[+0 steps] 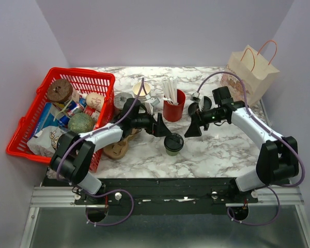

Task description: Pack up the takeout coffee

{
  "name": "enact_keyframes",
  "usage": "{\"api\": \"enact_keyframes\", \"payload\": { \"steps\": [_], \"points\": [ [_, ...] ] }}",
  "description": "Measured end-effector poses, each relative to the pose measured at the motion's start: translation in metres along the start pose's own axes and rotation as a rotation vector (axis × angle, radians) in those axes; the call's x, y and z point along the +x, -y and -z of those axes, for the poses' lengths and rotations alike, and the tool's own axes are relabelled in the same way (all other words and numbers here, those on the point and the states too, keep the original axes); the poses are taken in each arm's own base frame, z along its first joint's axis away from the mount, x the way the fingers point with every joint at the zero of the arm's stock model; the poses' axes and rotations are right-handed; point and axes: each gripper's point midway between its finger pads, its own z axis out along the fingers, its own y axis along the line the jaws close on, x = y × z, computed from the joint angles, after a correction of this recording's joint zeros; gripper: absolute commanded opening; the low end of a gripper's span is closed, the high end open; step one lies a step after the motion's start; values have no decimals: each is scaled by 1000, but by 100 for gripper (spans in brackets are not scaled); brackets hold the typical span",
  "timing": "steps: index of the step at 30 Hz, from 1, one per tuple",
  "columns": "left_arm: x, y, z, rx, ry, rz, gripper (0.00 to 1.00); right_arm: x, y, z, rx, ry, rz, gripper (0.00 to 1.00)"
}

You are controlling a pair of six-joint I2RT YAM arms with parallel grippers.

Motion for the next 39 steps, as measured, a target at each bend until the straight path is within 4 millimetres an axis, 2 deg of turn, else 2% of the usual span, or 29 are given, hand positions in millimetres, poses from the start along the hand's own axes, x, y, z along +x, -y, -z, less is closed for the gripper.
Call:
{"api": "enact_keyframes", "payload": {
  "steps": [2,9,12,17,21,24,29,32,36,39],
  "points": [
    [1,4,6,-5,-8,-32,98,2,-2,6,22,-11,43,100],
    [-8,34,48,-46,16,-294,98,1,-11,27,84,-22,275,100],
    [-13,42,64,-79,39,-385,98,17,-9,30,117,-47,370,100],
    [-8,30,76,-171,14,-443,98,56,-4,16,142,-140,404,100],
    [-7,12,86,-268,-13,-452,98,65,-8,-5,154,-198,438,100],
    [-26,9,96,-332,13,-467,98,63,-13,-22,149,-213,456,100],
    [-87,21,126,-448,163,-528,98,68,-13,-41,161,-241,375,100],
    [-116,28,149,-510,254,-551,98,70,-7,-49,175,-244,285,100],
    [-141,25,177,-594,338,-543,98,68,-2,-60,188,-233,200,99],
    [-148,13,193,-649,370,-506,98,61,3,-70,201,-205,161,99]
  ]
}}
